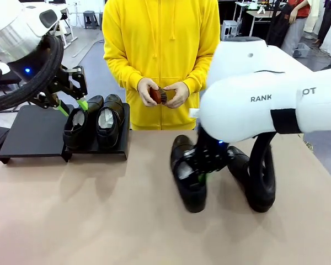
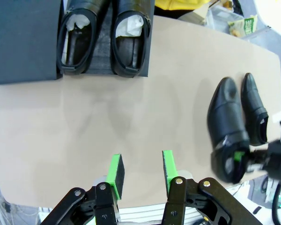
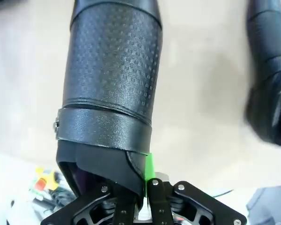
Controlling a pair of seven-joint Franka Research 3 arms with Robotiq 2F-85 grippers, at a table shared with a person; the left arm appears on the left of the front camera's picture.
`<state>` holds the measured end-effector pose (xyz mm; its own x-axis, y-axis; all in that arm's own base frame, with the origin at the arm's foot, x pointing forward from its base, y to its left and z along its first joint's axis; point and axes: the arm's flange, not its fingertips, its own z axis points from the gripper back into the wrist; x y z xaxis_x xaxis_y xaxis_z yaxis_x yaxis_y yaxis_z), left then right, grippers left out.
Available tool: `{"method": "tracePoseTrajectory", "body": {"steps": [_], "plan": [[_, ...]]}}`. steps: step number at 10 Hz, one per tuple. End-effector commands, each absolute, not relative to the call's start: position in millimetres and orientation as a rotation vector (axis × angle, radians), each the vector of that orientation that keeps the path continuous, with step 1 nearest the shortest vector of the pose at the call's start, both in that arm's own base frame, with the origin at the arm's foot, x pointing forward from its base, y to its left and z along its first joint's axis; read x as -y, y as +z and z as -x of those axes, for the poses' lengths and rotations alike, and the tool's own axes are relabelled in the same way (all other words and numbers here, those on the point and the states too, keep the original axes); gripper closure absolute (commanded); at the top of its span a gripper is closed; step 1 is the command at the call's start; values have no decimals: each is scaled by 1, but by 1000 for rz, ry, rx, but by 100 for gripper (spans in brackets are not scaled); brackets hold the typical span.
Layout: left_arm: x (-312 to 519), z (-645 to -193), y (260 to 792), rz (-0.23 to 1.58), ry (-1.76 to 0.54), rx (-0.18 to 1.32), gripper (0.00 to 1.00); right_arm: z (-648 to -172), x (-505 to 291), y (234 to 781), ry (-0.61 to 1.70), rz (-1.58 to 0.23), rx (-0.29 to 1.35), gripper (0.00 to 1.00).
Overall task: Organize the shoes by placing them on the stand.
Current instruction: Pick up one Shoe and place it in the middle of the table.
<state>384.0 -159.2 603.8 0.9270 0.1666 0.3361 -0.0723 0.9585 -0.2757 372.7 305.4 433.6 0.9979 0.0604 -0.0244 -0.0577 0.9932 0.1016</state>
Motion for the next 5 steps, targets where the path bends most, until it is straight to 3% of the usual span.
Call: {"method": "tracePoseTrajectory", "body": {"steps": [1,5], "plan": [[158,-385,604,279,119,371,54,-359,-338,408,80,-193,-92,100],[158,-385,604,279,119,371,54,-355,-366,360,-71,-279,-150,100]]}}
